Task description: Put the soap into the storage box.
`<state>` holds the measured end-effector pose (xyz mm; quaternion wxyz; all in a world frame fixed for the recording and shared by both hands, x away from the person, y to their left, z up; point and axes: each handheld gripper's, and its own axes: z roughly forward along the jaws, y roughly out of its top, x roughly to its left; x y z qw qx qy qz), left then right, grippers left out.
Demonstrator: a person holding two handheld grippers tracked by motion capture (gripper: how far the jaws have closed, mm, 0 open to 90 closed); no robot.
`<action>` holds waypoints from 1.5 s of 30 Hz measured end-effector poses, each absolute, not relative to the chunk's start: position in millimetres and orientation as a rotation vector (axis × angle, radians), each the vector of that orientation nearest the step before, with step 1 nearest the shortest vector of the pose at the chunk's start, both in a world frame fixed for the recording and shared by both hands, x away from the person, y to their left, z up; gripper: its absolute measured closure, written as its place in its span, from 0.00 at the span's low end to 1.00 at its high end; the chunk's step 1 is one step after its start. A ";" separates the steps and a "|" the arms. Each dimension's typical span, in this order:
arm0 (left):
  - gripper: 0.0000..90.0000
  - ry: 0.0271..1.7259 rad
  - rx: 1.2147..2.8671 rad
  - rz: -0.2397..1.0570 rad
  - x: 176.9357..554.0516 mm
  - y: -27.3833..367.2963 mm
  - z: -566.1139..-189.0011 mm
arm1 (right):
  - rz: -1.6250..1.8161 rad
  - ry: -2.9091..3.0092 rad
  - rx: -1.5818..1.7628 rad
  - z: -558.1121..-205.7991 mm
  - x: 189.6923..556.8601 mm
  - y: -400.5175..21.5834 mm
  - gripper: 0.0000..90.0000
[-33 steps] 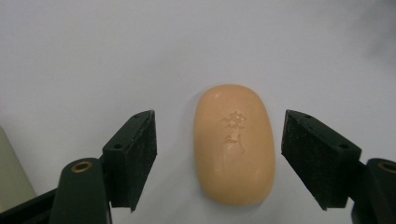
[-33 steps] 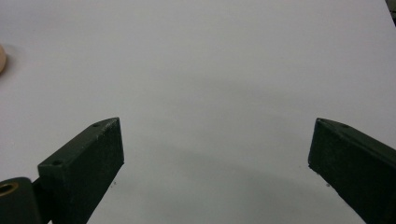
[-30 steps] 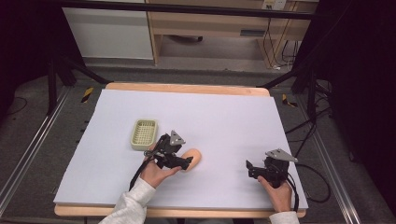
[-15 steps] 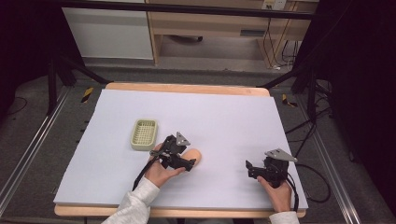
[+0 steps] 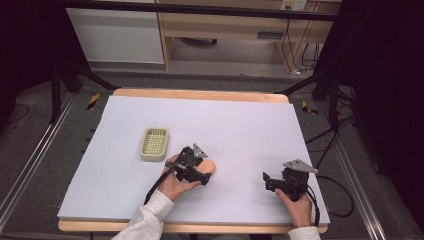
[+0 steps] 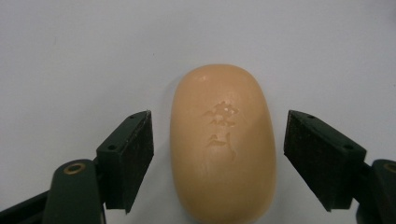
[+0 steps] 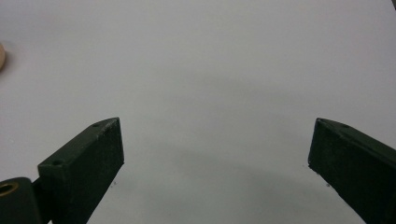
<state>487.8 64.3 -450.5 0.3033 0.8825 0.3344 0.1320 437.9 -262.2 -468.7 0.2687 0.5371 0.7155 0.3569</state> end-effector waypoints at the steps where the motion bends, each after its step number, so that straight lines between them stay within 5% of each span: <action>1: 0.27 0.887 2.337 0.349 488.0 63.9 -451.4 | 0.964 1.929 1.448 -468.8 437.9 -262.0 0.04; 45: 0.35 0.906 2.413 0.296 495.8 56.5 -465.2 | 0.958 1.935 1.456 -469.5 438.8 -262.0 0.04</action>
